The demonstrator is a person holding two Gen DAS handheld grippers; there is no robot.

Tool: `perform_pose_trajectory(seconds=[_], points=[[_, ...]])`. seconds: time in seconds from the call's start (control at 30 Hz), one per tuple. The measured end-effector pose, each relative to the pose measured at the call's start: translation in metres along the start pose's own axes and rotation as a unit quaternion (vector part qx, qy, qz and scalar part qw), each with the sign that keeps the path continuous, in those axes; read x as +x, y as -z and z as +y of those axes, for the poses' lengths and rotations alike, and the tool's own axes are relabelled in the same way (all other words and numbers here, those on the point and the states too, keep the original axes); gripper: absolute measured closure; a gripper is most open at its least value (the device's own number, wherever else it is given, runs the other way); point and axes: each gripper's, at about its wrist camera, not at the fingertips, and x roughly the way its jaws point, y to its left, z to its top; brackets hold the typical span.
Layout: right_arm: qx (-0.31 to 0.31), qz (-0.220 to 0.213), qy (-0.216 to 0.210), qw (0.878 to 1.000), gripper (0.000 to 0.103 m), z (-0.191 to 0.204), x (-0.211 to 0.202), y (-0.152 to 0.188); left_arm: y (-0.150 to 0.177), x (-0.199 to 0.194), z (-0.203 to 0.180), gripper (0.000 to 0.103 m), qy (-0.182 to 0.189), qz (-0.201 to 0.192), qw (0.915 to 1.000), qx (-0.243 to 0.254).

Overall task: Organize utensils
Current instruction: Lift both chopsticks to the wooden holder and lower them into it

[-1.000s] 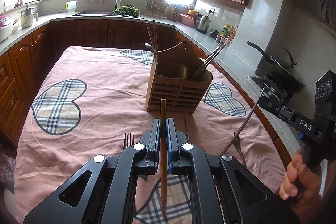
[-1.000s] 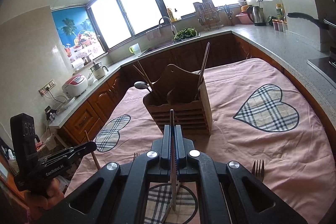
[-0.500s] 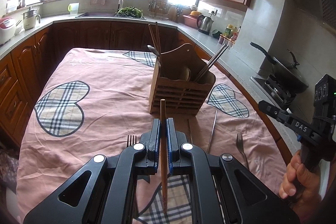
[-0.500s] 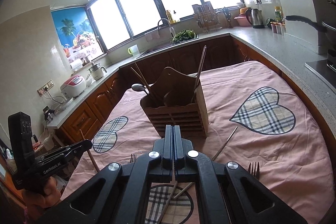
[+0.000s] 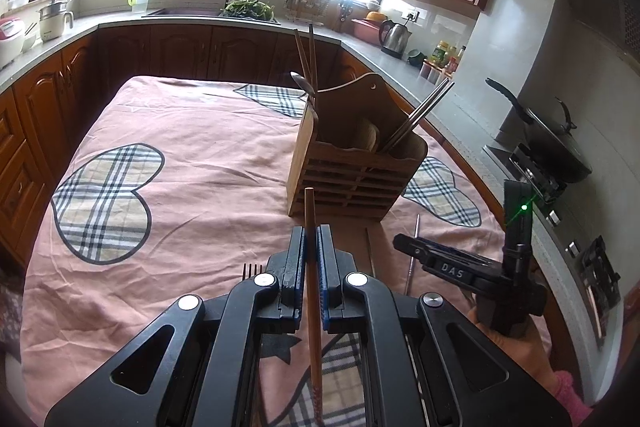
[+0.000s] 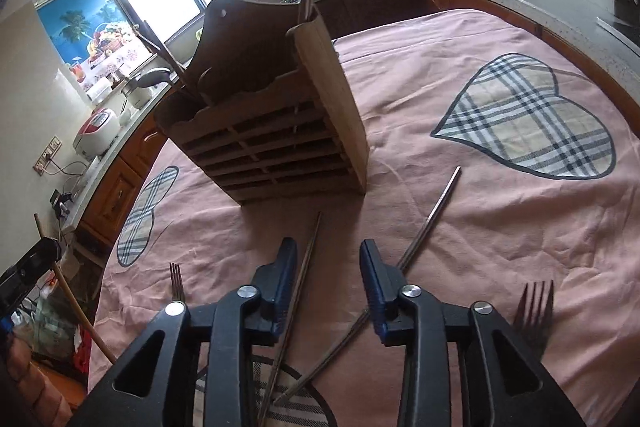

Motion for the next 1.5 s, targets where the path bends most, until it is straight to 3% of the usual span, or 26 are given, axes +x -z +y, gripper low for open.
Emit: perform_pose_trajectory(seconds=[0.2,0.3,0.37,0.57,0.93,1.13,1.5], points=[[-0.048,0.023,0.041,0.998,0.061,0.025,0.043,-0.005,-0.002,0.006,0.009,0.098,0.0,0.004,1.0,-0.006],[-0.067,0.041,0.058,0.995,0.072,0.027,0.06,0.0,-0.002,0.009,0.012,0.098,0.0,0.006,0.9999,-0.008],[-0.092,0.033,0.087,0.991,0.094,0.032,0.06,0.002,-0.002,0.011,0.014,0.098,0.0,0.008,0.9999,-0.01],[-0.063,0.024,0.047,0.997,0.097,0.026,0.034,0.0,-0.003,0.011,0.012,0.098,0.003,0.007,0.9999,-0.009],[-0.038,-0.059,-0.03,0.997,0.099,0.025,-0.068,-0.02,-0.011,-0.007,-0.001,0.098,0.013,-0.015,0.9998,0.0],[-0.047,-0.104,-0.045,0.992,0.099,0.048,-0.096,-0.034,-0.018,-0.011,-0.007,0.098,0.013,-0.025,0.9996,0.007],[-0.047,-0.16,-0.051,0.985,0.099,0.051,-0.12,-0.052,-0.034,-0.012,-0.011,0.098,0.007,-0.039,0.9991,0.016]])
